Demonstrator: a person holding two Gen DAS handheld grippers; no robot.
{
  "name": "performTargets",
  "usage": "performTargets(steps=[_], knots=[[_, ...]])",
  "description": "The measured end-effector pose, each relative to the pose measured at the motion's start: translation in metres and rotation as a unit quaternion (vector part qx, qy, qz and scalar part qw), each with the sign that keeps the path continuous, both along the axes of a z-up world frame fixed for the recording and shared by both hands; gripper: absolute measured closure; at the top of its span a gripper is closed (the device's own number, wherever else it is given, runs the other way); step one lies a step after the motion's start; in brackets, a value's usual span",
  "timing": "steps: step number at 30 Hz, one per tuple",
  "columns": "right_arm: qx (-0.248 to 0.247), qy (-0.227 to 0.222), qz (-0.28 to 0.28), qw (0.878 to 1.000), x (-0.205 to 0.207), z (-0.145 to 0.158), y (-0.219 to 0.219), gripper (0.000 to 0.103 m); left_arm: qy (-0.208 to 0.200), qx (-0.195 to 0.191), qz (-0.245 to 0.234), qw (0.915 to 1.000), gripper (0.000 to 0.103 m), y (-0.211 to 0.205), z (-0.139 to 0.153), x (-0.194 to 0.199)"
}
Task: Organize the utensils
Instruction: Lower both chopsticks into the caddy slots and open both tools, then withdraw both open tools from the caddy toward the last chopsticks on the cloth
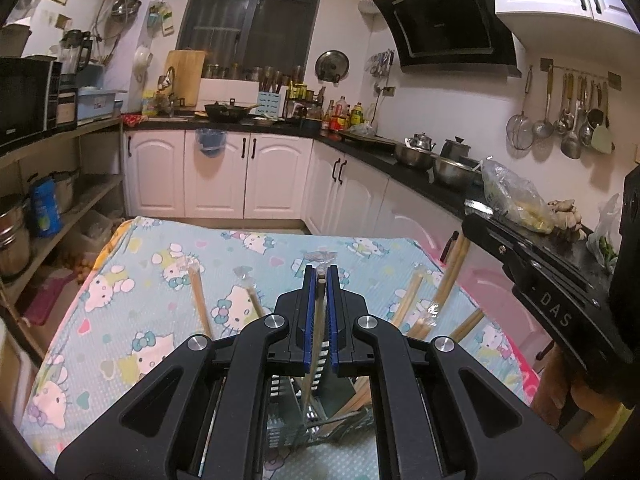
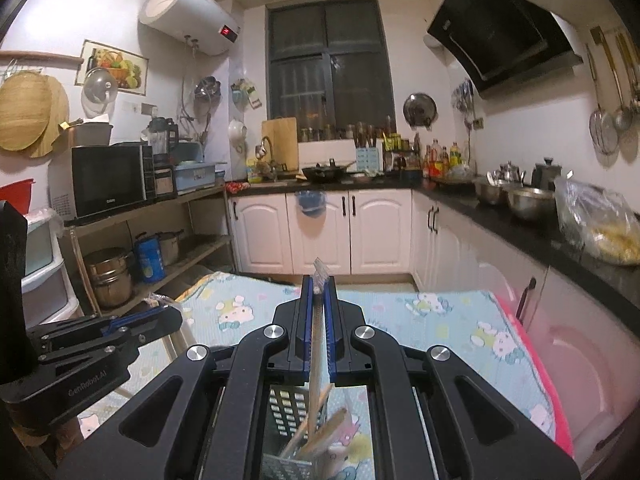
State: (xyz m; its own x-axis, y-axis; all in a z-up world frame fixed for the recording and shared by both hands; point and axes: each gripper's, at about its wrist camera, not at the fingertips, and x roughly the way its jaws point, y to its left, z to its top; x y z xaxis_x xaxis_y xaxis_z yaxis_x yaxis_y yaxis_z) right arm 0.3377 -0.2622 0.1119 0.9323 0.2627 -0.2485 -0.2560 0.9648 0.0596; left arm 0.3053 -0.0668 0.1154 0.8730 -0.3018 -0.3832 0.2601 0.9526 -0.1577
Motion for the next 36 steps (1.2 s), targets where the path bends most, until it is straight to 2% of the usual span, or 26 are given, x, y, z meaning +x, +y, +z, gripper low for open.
performTargets(steps=[13, 16, 19, 24, 32, 36], knots=[[0.037, 0.062, -0.002, 0.997, -0.003, -0.016, -0.011, 0.097, 0.022, 0.001, 0.004, 0.9998, 0.102, 0.001, -0.011, 0.002], [0.043, 0.075, 0.001, 0.996, -0.003, -0.018, -0.013, 0.091, 0.03, 0.004, 0.003, 0.9996, 0.099, 0.002, -0.012, 0.002], [0.045, 0.079, 0.002, 0.996, -0.006, -0.017, -0.014, 0.088, 0.042, 0.005, 0.004, 0.9991, 0.088, 0.003, -0.014, 0.002], [0.052, 0.089, 0.002, 0.995, -0.012, -0.017, -0.02, 0.08, 0.054, 0.005, 0.003, 0.9985, 0.074, 0.006, -0.015, -0.004], [0.059, 0.111, 0.005, 0.992, -0.034, -0.02, -0.026, 0.068, 0.08, -0.012, -0.01, 0.9967, 0.047, 0.011, -0.014, -0.018], [0.055, 0.122, 0.003, 0.991, -0.048, -0.024, -0.029, 0.066, 0.081, -0.012, -0.013, 0.9965, 0.04, 0.011, -0.012, -0.028]])
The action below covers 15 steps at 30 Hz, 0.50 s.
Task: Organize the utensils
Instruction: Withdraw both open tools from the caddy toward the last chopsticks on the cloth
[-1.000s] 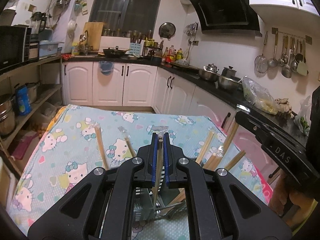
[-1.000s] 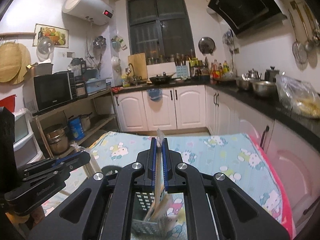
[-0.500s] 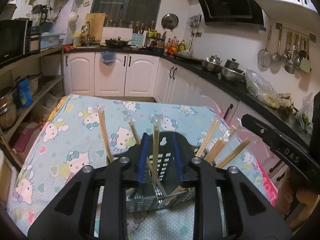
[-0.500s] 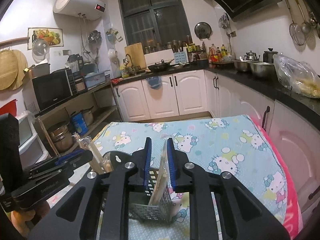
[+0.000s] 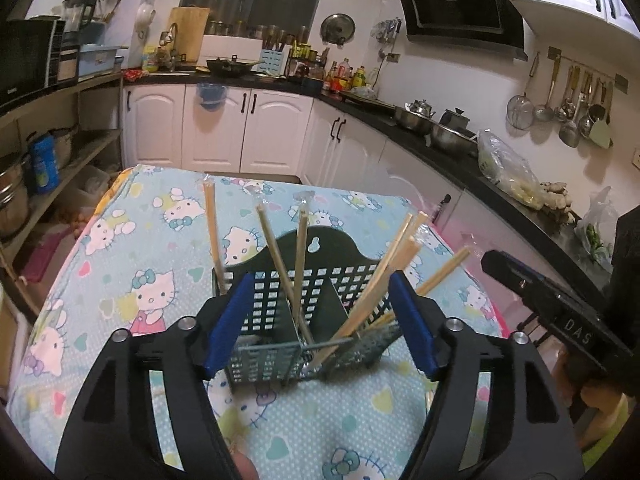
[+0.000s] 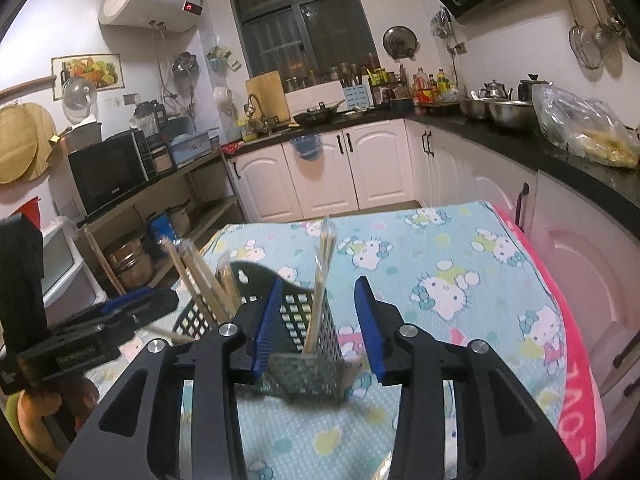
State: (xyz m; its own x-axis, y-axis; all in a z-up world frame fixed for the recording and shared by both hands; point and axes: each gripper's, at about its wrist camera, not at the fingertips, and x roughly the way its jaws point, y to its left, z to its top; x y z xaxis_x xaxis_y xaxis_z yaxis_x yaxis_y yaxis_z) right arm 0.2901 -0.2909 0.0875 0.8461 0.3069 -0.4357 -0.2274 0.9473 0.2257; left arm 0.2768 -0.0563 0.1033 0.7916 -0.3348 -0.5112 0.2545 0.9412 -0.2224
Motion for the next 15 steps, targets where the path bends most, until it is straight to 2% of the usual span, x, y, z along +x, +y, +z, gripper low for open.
performTargets(steps=[2, 6, 8, 15], knots=[[-0.001, 0.005, -0.001, 1.0, -0.006, -0.003, -0.002, 0.065, 0.002, -0.001, -0.001, 1.0, 0.032, 0.001, -0.001, -0.005], [-0.004, 0.015, -0.002, 1.0, -0.018, -0.009, -0.005, 0.063, 0.009, -0.004, -0.007, 0.9999, 0.027, 0.003, -0.003, -0.018], [-0.005, 0.02, -0.003, 1.0, -0.024, -0.013, -0.006, 0.063, 0.008, -0.003, -0.011, 0.9999, 0.019, 0.003, -0.003, -0.025], [-0.011, 0.049, -0.002, 0.999, -0.042, -0.032, -0.009, 0.059, 0.02, -0.006, -0.013, 0.9997, 0.015, 0.005, -0.015, -0.043]])
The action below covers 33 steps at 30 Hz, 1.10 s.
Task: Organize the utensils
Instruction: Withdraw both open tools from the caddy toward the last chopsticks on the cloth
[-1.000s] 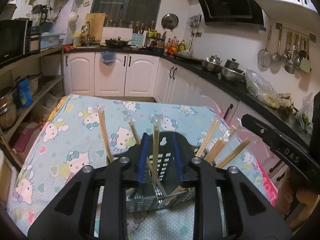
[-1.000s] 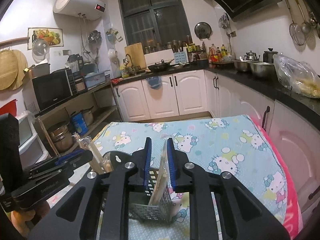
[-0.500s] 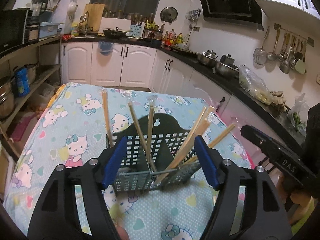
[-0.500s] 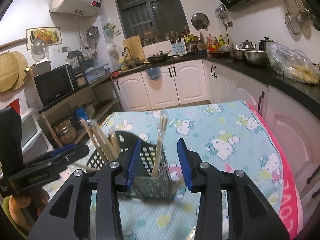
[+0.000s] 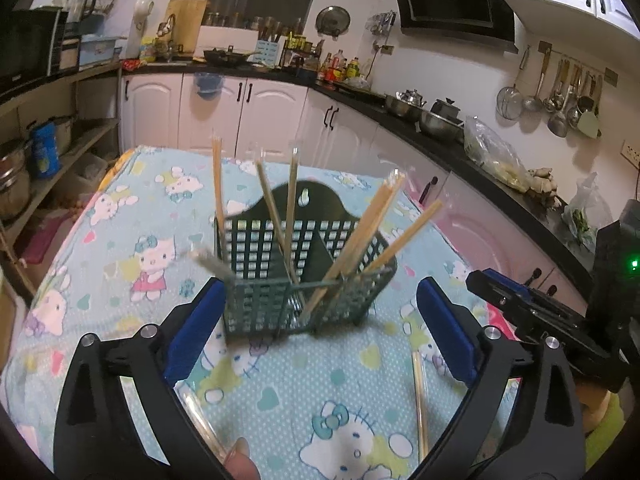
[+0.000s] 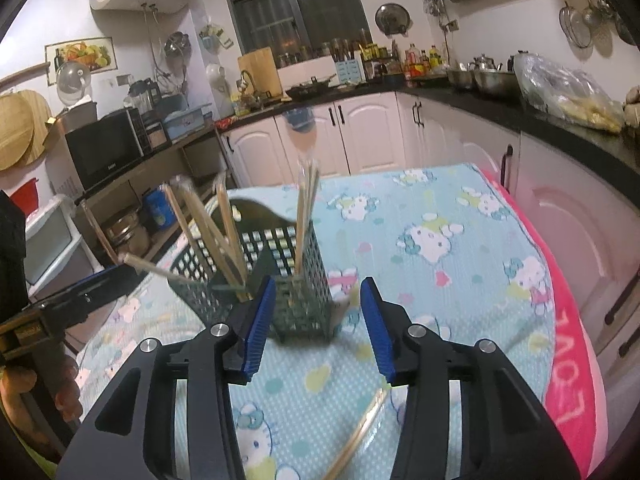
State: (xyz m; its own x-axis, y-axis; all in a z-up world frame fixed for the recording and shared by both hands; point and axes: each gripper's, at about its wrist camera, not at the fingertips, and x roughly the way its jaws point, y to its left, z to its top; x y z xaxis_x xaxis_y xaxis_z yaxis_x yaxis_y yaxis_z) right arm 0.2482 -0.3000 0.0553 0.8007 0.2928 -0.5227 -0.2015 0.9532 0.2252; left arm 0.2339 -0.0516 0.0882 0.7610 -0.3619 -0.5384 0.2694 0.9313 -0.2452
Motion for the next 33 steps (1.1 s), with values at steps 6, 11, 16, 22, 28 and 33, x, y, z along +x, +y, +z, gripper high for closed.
performTargets(steps=[6, 11, 16, 22, 28, 33], knots=[[-0.002, 0.021, 0.002, 1.0, -0.012, -0.015, -0.001, 0.055, 0.009, 0.007, -0.001, 0.9999, 0.011, -0.001, -0.013, -0.013], [-0.008, 0.04, 0.002, 0.999, -0.019, -0.028, -0.002, 0.051, 0.024, 0.01, 0.001, 0.9997, 0.011, 0.001, -0.026, -0.019], [-0.015, 0.06, 0.004, 0.998, -0.022, -0.041, -0.001, 0.047, 0.04, 0.011, 0.008, 0.9991, 0.011, 0.005, -0.041, -0.026], [-0.021, 0.085, 0.01, 0.996, -0.024, -0.057, 0.002, 0.042, 0.07, 0.005, 0.015, 0.9974, 0.011, 0.015, -0.065, -0.033], [-0.026, 0.116, 0.009, 0.993, -0.02, -0.076, 0.003, 0.042, 0.102, 0.003, 0.032, 0.9943, 0.011, 0.031, -0.09, -0.036], [-0.028, 0.135, 0.007, 0.99, -0.015, -0.087, 0.003, 0.042, 0.12, -0.001, 0.046, 0.9917, 0.011, 0.044, -0.104, -0.036]])
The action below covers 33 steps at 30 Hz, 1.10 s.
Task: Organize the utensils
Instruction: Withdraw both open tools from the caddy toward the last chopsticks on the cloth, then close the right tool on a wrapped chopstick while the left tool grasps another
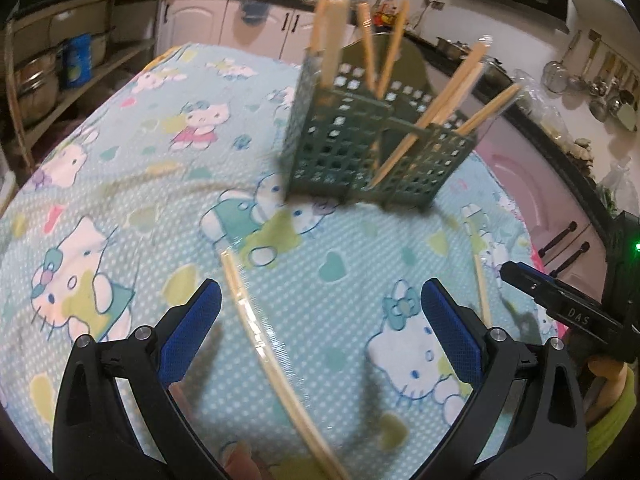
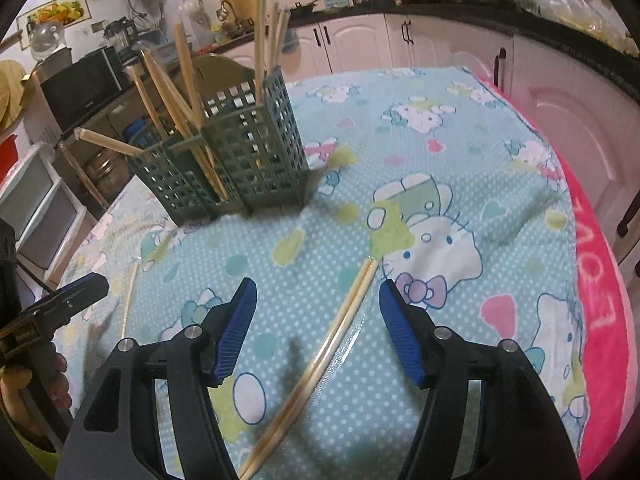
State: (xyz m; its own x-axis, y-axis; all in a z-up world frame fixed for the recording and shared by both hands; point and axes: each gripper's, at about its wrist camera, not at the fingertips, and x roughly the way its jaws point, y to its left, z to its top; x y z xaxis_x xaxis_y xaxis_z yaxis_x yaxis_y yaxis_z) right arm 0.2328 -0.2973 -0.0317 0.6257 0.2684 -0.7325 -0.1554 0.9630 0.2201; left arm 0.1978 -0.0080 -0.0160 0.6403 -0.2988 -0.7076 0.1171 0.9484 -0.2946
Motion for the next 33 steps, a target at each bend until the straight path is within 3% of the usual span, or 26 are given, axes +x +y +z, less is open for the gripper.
performTargets(steps=[7, 11, 18, 23, 27, 30, 33], knots=[[-0.001, 0.03, 0.001, 1.0, 0.016, -0.016, 0.002, 0.042, 0.033, -0.037, 0.01, 0.9987, 0.012, 0.019, -0.02, 0.004], [-0.002, 0.049, -0.003, 0.999, 0.026, -0.025, 0.001, 0.042, 0.051, -0.053, 0.01, 0.9972, 0.031, 0.025, -0.028, 0.009], [0.011, 0.069, -0.011, 0.997, 0.043, -0.035, -0.002, 0.048, 0.068, -0.064, 0.019, 0.9955, 0.045, 0.032, -0.036, 0.03], [-0.002, 0.068, -0.016, 0.998, 0.053, -0.036, -0.001, 0.061, 0.076, -0.045, 0.02, 0.9959, 0.051, 0.03, -0.038, 0.049], [-0.006, 0.065, -0.02, 0.998, 0.057, -0.035, -0.003, 0.083, 0.073, -0.009, 0.017, 0.9971, 0.056, 0.024, -0.038, 0.062], [-0.001, 0.064, -0.013, 0.998, 0.059, -0.034, -0.005, 0.089, 0.075, 0.018, 0.02, 0.9968, 0.062, 0.02, -0.037, 0.07], [-0.001, 0.062, -0.009, 0.998, 0.059, -0.032, -0.004, 0.094, 0.077, 0.043, 0.026, 0.9957, 0.077, 0.019, -0.036, 0.076]])
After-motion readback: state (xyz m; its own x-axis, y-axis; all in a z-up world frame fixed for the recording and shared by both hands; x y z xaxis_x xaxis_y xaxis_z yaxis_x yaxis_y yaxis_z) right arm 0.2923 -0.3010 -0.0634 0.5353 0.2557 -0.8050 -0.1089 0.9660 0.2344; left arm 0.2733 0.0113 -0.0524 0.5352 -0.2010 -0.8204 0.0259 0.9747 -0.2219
